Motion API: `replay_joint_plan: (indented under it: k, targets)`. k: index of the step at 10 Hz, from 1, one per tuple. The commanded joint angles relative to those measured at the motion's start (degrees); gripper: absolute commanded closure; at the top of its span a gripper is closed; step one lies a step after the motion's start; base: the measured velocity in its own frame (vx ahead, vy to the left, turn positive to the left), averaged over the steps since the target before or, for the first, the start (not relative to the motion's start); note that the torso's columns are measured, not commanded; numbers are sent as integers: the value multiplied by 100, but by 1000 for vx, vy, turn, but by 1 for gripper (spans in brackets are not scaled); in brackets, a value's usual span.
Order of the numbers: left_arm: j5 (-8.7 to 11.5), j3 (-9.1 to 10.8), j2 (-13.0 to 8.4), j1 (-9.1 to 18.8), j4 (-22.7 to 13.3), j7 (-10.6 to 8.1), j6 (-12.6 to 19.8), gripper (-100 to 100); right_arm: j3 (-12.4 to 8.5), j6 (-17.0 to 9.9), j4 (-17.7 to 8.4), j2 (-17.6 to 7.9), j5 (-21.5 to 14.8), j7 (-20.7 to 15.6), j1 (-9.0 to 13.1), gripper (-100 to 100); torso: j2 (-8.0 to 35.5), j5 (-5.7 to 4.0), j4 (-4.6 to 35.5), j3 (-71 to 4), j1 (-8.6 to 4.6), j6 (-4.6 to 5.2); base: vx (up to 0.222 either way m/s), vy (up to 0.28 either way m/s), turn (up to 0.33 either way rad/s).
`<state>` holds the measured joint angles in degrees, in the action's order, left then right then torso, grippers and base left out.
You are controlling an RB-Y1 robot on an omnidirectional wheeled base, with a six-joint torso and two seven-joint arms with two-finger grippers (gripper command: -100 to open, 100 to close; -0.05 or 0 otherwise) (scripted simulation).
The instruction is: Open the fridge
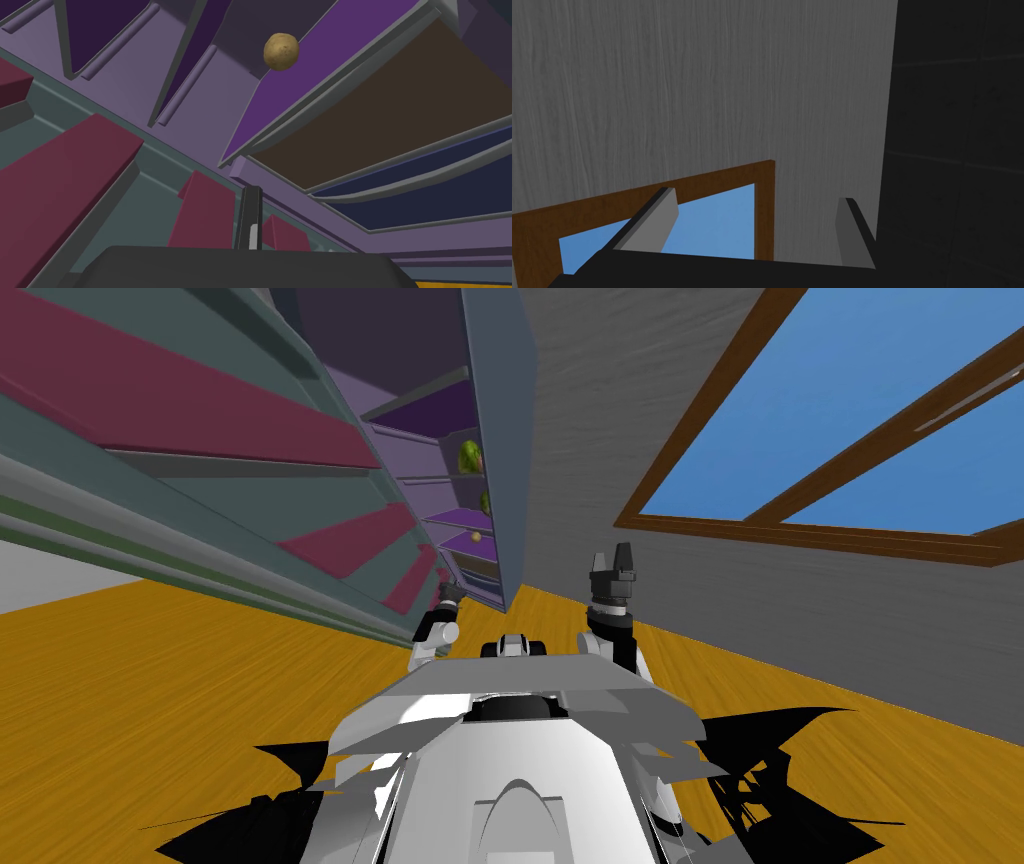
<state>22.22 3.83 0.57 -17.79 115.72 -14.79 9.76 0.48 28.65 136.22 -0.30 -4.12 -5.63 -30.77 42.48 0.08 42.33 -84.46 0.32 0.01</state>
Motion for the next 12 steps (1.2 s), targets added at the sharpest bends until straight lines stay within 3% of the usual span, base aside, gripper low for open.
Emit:
replay_joint_plan:
  k: [1, 4, 6, 7, 10, 12]
  targets:
    - [66, -115, -124, -1, 28, -21, 28, 100, -1, 0, -1, -1, 0, 0, 0, 0, 5, 8, 3, 5, 24, -2, -119, 261, -77]
    - [162, -276, -298, -22, 86, -50, 64, 100, -1, 0, -1, -1, 0, 0, 0, 0, -19, -14, -5, -11, -56, -1, -130, 217, -88]
    - [164, -286, -301, -32, 110, -50, 76, 100, -1, -1, -1, -1, 0, 0, 1, 0, -12, -6, -2, -6, -27, -2, -125, 176, -56]
    - [201, -245, -494, -38, 190, -94, 172, -100, 0, 0, -1, 0, 0, 0, -1, 0, -42, -15, -10, -22, -68, -2, -19, 60, 21]
    - [364, -49, -766, -68, 464, -286, 576, -100, -1, 0, 0, 0, 0, 0, -2, 0, -33, -4, -9, -20, -21, -1, 3, 128, 39]
    - [450, 54, -834, -86, 625, -388, 788, -100, -1, 0, 0, -1, 0, 0, -2, 0, -14, -4, -3, -7, -22, -1, 1, 150, 28]
